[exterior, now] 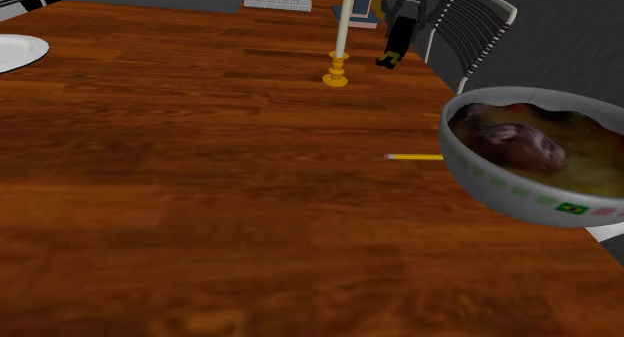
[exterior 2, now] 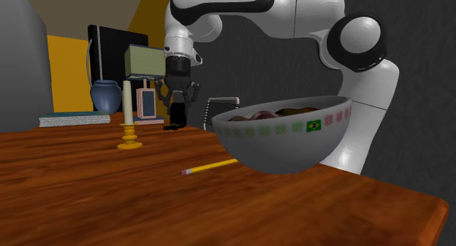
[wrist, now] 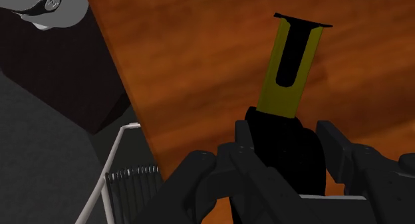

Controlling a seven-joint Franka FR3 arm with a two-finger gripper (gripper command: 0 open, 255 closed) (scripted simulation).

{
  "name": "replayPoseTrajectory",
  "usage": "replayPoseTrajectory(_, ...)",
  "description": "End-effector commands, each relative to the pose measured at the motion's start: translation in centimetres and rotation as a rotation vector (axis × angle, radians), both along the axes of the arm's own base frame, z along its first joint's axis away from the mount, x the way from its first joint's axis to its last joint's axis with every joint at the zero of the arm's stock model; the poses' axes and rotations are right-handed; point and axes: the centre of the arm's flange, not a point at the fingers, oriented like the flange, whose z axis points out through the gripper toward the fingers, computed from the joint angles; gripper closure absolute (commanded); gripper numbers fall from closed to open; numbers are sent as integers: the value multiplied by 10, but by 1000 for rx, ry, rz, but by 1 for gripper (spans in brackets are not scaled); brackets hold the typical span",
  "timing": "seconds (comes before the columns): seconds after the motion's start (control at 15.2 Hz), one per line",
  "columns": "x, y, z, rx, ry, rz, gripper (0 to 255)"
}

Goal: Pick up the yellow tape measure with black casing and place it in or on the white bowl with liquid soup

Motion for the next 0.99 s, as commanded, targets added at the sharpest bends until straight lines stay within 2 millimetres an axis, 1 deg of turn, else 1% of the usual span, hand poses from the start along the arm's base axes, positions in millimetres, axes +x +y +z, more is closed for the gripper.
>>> replayPoseTrajectory(0.0,0,1,11,0,0,0,255)
replayPoseTrajectory(0.92,0,1,85,0,0,0,255)
